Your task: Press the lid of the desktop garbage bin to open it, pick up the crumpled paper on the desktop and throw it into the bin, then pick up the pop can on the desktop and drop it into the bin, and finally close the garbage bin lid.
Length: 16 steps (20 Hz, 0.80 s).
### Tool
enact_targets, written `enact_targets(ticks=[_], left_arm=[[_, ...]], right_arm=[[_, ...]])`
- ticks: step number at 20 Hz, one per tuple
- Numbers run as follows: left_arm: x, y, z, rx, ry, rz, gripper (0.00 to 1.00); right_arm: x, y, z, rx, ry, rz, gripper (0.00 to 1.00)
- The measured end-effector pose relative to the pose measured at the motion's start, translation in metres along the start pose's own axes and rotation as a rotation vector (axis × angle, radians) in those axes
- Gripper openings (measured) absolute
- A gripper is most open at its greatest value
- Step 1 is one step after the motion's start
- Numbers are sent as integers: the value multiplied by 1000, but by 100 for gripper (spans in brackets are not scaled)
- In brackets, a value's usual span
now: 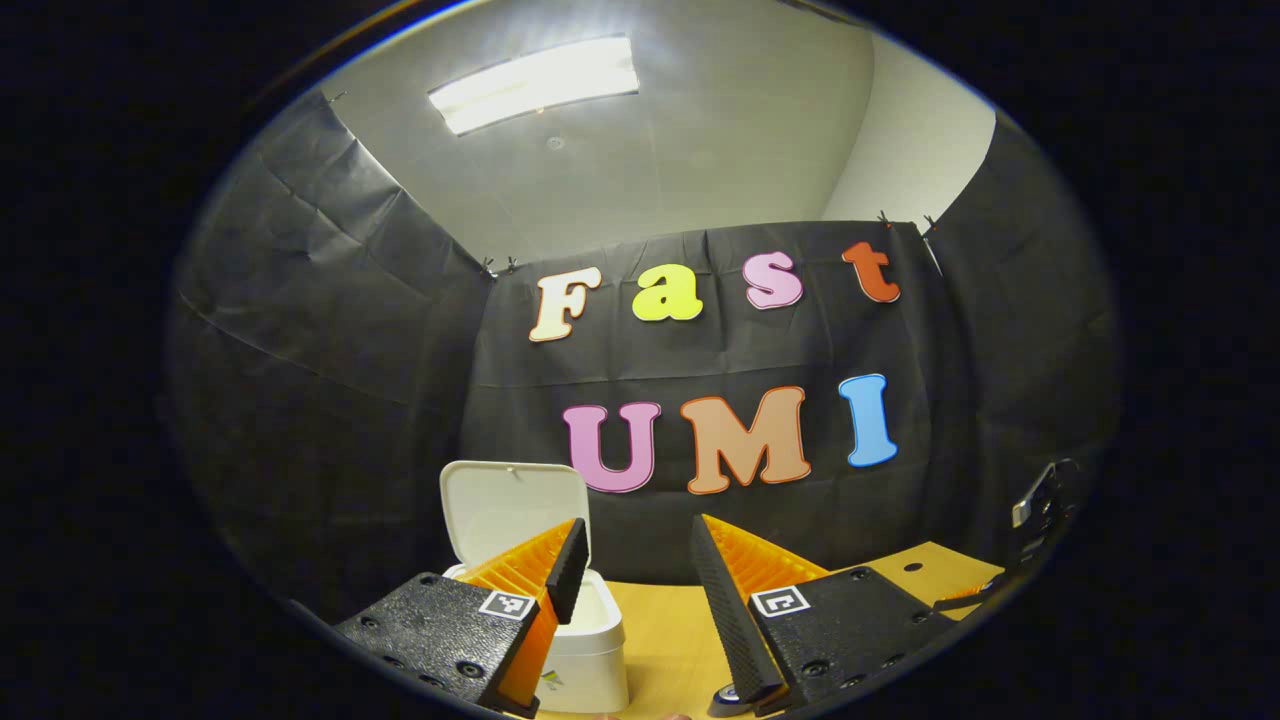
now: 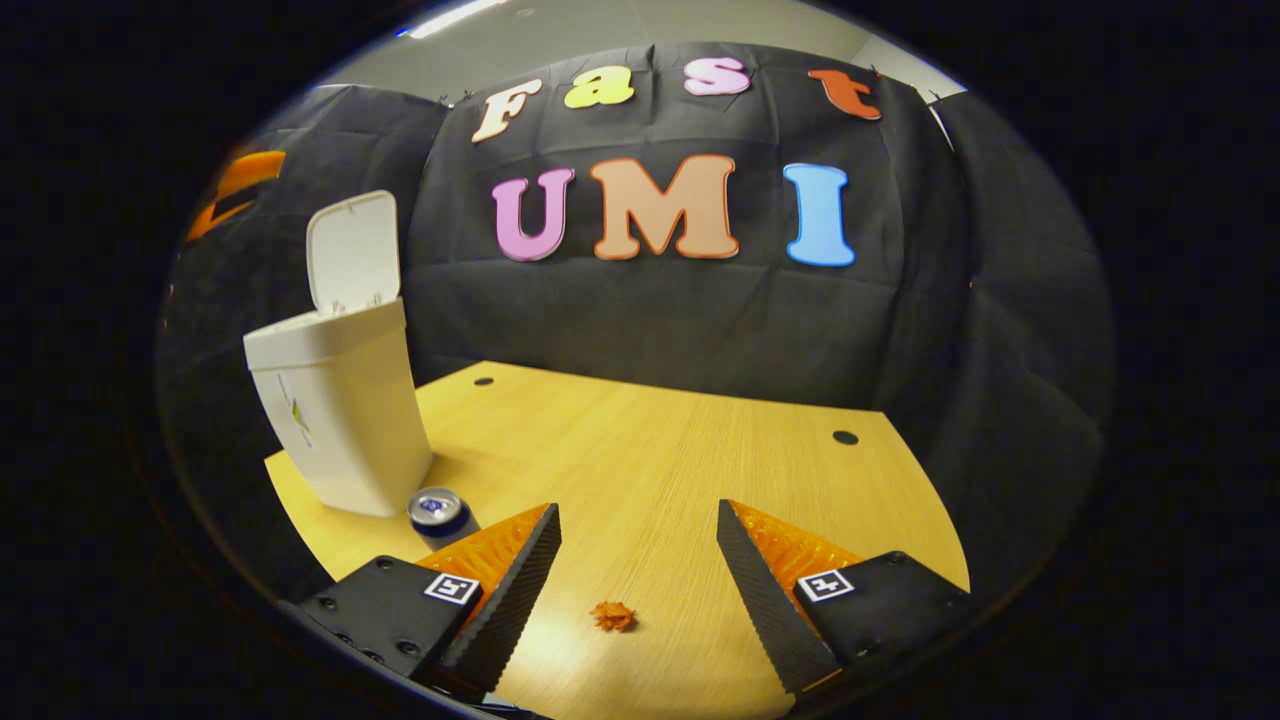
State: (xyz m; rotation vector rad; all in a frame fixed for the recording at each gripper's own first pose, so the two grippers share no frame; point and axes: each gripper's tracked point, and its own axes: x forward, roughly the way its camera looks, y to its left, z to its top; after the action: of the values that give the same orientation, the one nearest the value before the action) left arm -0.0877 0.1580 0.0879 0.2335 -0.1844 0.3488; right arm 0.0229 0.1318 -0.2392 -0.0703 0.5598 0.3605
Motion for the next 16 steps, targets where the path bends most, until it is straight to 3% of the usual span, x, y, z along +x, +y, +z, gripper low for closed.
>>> enact_targets(ticks=[8,12,15,16], left_arm=[[-15,36,5,62,19,95,63],[-21,49,1,95,40,128,64],[-23,57,1,110,49,144,64],[-22,58,2,113,48,147,64]], right_arm=[[46,7,-84,-41,233,29,100],[62,14,-108,-67,297,48,98],[64,20,-117,-57,331,62,85],[66,22,-121,-50,340,67,75]])
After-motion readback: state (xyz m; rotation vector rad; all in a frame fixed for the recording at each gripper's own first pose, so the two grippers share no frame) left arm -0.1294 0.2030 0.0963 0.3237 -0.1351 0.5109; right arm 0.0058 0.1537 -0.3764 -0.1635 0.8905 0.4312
